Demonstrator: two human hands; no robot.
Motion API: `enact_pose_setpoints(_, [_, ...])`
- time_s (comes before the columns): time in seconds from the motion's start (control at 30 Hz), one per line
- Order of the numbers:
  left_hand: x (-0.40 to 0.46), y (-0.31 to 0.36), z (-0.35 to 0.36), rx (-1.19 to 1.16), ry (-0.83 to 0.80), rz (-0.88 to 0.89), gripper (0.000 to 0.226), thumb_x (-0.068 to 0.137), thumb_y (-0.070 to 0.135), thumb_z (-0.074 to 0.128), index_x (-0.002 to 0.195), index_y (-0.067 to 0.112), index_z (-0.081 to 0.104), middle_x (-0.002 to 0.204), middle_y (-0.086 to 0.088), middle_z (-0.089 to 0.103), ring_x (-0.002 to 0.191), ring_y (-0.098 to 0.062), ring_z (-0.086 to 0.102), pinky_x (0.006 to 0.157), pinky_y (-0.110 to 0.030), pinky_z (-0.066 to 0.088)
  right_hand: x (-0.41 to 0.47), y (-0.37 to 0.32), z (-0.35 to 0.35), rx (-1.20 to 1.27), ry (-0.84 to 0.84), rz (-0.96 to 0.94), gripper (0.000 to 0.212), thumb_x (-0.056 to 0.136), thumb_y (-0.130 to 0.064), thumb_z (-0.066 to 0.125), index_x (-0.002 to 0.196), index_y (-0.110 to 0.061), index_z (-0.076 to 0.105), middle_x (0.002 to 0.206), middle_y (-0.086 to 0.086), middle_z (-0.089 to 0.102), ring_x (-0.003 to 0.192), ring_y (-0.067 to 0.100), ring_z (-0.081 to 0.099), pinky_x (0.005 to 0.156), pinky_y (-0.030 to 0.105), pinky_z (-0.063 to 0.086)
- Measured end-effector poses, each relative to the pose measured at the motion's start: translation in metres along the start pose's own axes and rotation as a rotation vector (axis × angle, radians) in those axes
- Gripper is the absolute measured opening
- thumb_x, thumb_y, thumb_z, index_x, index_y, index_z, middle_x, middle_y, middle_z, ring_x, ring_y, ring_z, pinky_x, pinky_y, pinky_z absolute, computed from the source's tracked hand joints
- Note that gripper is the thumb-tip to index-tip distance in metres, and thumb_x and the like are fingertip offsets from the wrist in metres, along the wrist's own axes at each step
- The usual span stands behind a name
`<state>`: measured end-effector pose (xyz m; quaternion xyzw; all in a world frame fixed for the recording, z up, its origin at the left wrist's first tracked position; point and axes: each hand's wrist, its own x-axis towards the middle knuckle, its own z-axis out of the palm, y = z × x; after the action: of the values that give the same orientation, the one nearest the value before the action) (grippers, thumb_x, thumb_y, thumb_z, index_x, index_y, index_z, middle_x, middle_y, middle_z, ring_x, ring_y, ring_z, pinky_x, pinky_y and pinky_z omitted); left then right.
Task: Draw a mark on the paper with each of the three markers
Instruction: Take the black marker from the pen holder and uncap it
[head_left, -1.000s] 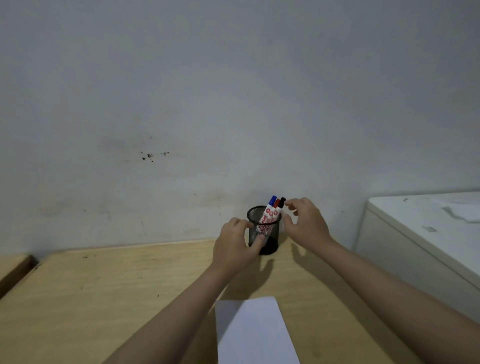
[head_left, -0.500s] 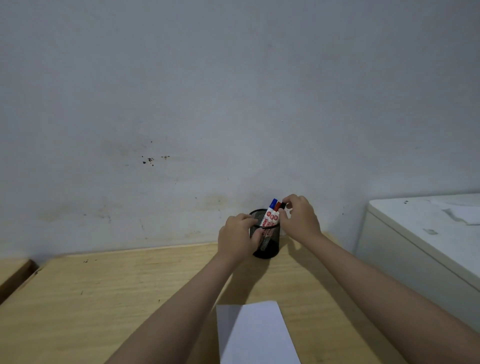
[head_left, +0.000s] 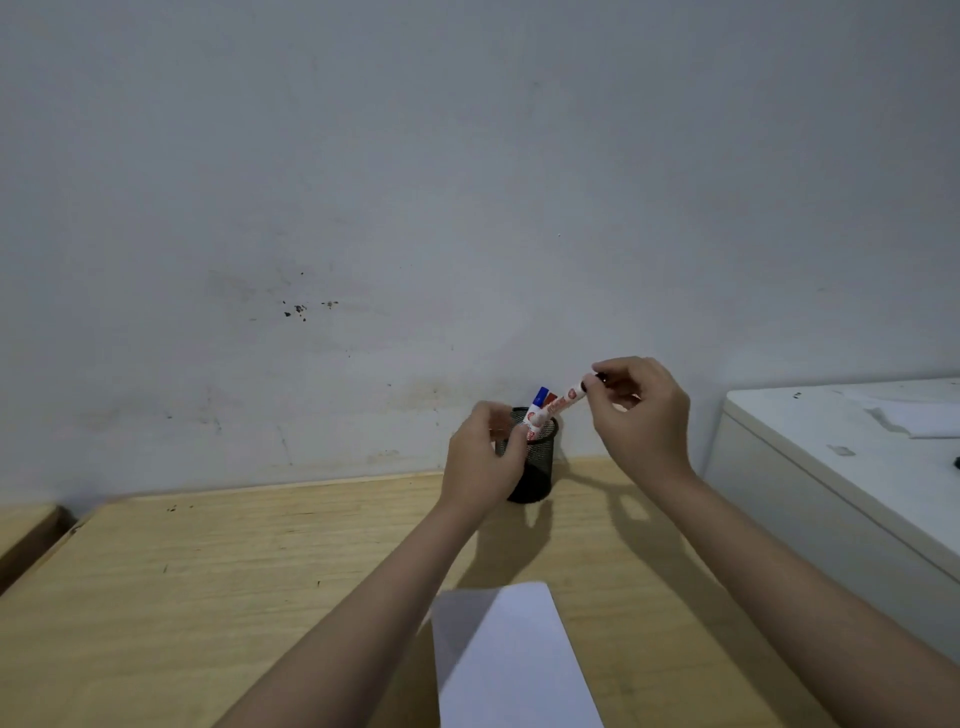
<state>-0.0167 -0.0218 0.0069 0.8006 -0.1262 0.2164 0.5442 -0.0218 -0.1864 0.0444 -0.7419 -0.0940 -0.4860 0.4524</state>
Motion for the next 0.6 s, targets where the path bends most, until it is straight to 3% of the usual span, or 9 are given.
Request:
enact_pose_setpoints(0.07, [-0.010, 0.022, -0.004, -0.227, -0.026, -0.017, 0.013, 0.087, 0.026, 0.060, 0.096, 0.034, 0.054, 0.088, 0.004, 0.068, 0.078, 0.000, 0.066, 0.068, -0.013, 0.048, -0.017, -0.013, -0.009, 0.071, 0.031, 0.034, 0.013, 0.076, -0.002, 0.073, 0.080, -0.013, 0.068, 0.077, 0.007, 0.065, 0.064, 0.010, 0.063, 0.065, 0.014, 0.050])
enact_pose_setpoints(0.2, [-0.026, 0.054, -0.011, -0.501, 0.003, -0.078, 0.012, 0.087, 0.017, 0.061, 0.096, 0.024, 0.060, 0.084, -0.003, 0.072, 0.077, -0.016, 0.072, 0.078, -0.033, 0.056, -0.057, -0.035, -0.014, 0.288, -0.022, 0.173, 0.014, 0.073, 0.008, 0.074, 0.077, -0.003, 0.066, 0.078, 0.014, 0.066, 0.072, 0.002, 0.066, 0.067, 0.010, 0.050])
enact_pose_setpoints(0.3, [-0.035, 0.066, -0.020, -0.498, 0.063, -0.068, 0.012, 0.082, 0.010, 0.066, 0.088, 0.019, 0.062, 0.078, -0.001, 0.069, 0.067, -0.011, 0.067, 0.072, -0.034, 0.055, -0.079, -0.047, -0.017, 0.368, -0.089, 0.186, 0.016, 0.071, 0.013, 0.074, 0.080, 0.001, 0.067, 0.081, 0.014, 0.065, 0.076, -0.001, 0.066, 0.072, 0.013, 0.053])
enact_pose_setpoints(0.43, [-0.048, 0.072, -0.035, -0.450, 0.082, -0.015, 0.014, 0.080, 0.005, 0.068, 0.087, 0.015, 0.063, 0.084, 0.001, 0.068, 0.069, -0.004, 0.067, 0.069, -0.025, 0.055, -0.086, -0.060, -0.027, 0.393, -0.229, 0.211, 0.017, 0.074, 0.006, 0.074, 0.082, -0.009, 0.073, 0.085, 0.011, 0.070, 0.076, 0.004, 0.069, 0.070, 0.016, 0.054])
enact_pose_setpoints(0.53, [-0.056, 0.073, -0.045, -0.374, 0.083, 0.036, 0.012, 0.080, 0.007, 0.069, 0.085, 0.018, 0.064, 0.086, 0.001, 0.070, 0.079, -0.013, 0.068, 0.074, -0.027, 0.055, -0.082, -0.068, -0.031, 0.404, -0.152, 0.268, 0.014, 0.079, -0.003, 0.073, 0.084, -0.016, 0.073, 0.083, 0.005, 0.072, 0.070, -0.002, 0.067, 0.065, 0.012, 0.051])
enact_pose_setpoints(0.6, [-0.063, 0.072, -0.050, -0.307, 0.063, 0.074, 0.011, 0.079, 0.011, 0.070, 0.082, 0.021, 0.065, 0.083, 0.006, 0.070, 0.078, -0.010, 0.068, 0.071, -0.022, 0.054, -0.077, -0.073, -0.030, 0.405, -0.071, 0.324, 0.013, 0.080, -0.009, 0.073, 0.083, -0.021, 0.072, 0.077, -0.004, 0.071, 0.064, -0.004, 0.062, 0.064, 0.017, 0.052])
